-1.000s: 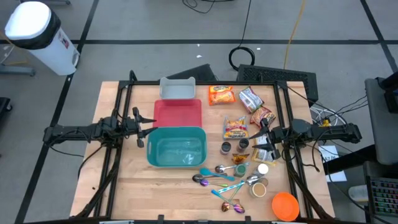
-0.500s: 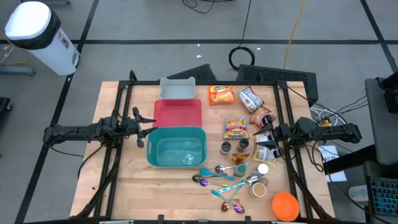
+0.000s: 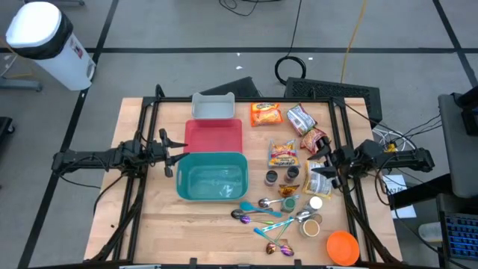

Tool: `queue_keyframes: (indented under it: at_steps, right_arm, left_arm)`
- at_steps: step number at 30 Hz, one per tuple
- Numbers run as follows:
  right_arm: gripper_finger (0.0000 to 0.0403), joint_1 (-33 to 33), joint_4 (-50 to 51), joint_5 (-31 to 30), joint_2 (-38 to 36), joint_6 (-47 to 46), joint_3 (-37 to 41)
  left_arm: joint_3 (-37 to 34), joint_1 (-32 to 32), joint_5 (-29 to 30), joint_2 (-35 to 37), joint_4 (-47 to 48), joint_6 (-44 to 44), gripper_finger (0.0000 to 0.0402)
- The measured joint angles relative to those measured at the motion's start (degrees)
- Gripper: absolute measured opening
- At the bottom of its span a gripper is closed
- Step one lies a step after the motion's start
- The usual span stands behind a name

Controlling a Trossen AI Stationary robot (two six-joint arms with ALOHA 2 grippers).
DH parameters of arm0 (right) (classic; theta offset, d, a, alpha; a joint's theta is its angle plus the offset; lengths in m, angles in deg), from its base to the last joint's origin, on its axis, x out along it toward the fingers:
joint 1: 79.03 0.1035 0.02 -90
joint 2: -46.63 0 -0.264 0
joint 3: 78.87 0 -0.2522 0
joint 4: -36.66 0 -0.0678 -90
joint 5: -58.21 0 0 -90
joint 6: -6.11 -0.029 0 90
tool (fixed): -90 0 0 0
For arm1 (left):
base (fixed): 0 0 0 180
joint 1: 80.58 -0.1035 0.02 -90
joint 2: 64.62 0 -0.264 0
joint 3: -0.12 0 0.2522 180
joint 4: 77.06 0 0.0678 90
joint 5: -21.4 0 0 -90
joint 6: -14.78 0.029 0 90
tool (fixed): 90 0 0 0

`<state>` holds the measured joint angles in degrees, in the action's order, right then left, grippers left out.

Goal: Pick & Place Food Item
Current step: Put the green noodle pack into the gray bin

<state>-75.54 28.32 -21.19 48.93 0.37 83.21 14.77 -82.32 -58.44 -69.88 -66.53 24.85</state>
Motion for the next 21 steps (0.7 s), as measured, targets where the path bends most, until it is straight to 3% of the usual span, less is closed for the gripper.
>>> queue_keyframes:
  at_steps: [3, 7, 10, 18, 21]
  right_arm:
    - [0.0169, 0.02, -1.07, -2.04, 0.04, -0.31, 0.0]
    - [0.0176, 0.0, -1.06, -12.38, 0.45, -2.75, -0.02]
    - [0.0204, 0.02, 2.02, -17.29, 2.98, -2.99, -1.02]
    - [0.0295, -1.65, 23.05, -39.44, 19.39, -4.51, -14.1]
    - [0.0306, -5.4, 29.22, -43.35, 26.94, -6.69, -20.14]
  left_arm:
    - [-0.02, 0.0, 0.02, 0.02, 0.01, -0.02, 0.0157]
    - [-0.01, -0.01, 0.01, 0.01, 0.0, 0.0, 0.0157]
    - [0.0, -0.01, 0.01, 0.0, 0.0, 0.0, 0.0157]
    - [0.0, 0.0, 0.02, 0.02, 0.01, 0.0, 0.0157]
    - [0.0, 0.0, 0.0, 0.02, -0.01, 0.0, 0.0157]
